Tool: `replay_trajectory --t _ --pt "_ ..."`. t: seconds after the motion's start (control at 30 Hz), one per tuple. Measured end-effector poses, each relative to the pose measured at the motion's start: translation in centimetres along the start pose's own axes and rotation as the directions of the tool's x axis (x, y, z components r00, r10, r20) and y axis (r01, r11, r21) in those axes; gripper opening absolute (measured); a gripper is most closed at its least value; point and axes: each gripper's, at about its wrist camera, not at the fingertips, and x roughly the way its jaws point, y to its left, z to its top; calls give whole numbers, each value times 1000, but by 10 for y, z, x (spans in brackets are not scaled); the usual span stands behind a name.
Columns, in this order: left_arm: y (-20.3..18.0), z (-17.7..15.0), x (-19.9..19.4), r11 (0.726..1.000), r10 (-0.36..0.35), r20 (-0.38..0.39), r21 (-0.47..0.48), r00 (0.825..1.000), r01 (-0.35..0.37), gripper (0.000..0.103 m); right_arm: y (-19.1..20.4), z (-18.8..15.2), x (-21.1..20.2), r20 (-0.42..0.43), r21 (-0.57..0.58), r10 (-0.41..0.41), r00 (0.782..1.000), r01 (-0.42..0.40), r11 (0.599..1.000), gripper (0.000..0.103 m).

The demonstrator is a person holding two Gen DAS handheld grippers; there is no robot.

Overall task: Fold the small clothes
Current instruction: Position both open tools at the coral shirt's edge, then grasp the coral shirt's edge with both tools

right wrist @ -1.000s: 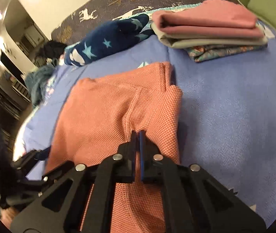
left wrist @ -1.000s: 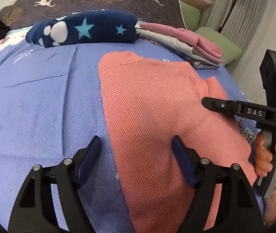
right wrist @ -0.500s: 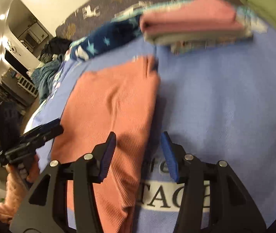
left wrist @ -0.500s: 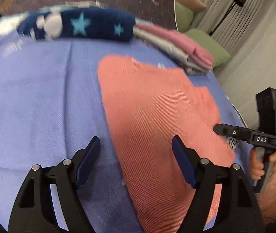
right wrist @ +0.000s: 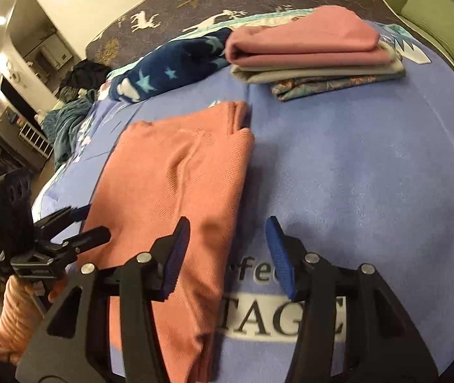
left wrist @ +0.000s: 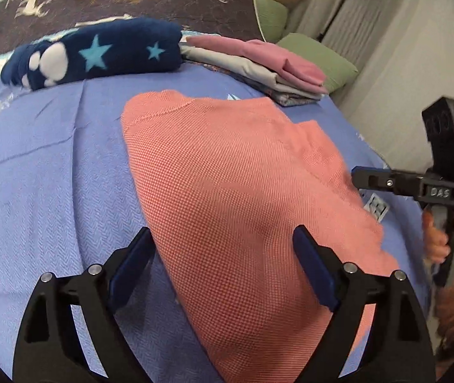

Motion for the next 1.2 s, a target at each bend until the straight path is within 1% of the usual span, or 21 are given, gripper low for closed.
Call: replay_trajectory --t 0.03,0.1,0.2,0.6,0.7,0.77,0.83,0.93,1.0,1.07,1.1,1.13,1.17,1.2 --pt "0 0 2 1000 4 -3 10 1000 -4 89 2 -2 -1 -11 -12 1 1000 -1 1000 51" --pt "3 1 6 1000 -2 -10 -5 1000 2 89 4 -3 3 -29 -28 0 1000 -1 1000 52" --pt "7 1 4 999 -22 -4 -31 1000 21 89 1 -5 16 -60 -12 2 998 -3 1000 53" --pt "17 8 9 994 -90 0 -63 996 90 88 -4 -1 28 -87 -4 56 995 -56 998 54" --pt "19 11 13 992 -106 -1 -62 994 106 88 -5 3 32 -98 -9 86 991 -88 996 56" --pt "20 14 16 992 -115 -4 -58 993 114 88 -6 8 38 -104 -8 121 987 -123 992 60" --pt "21 18 19 991 -125 -9 -52 992 124 88 -4 12 44 -112 -17 152 982 -155 988 62" --pt "22 26 25 989 -140 -15 -45 990 140 88 2 20 52 -115 -52 164 980 -171 984 63" --pt "23 32 30 988 -148 -15 -46 989 147 87 5 26 58 -116 -67 179 977 -188 980 64" --pt "24 38 36 990 -133 -18 -42 991 132 73 7 32 64 -116 -70 194 974 -203 977 63" --pt "25 41 38 991 -126 -19 -42 992 125 69 7 36 68 -113 -72 202 973 -211 975 62" --pt "26 45 41 991 -125 -18 -49 992 124 58 9 40 73 -104 -82 202 974 -211 974 58" --pt "26 47 42 991 -124 -16 -58 992 123 47 12 42 76 -96 -90 192 977 -201 975 49" --pt "26 48 43 991 -122 -14 -65 992 120 43 15 44 77 -85 -99 174 981 -182 978 43"
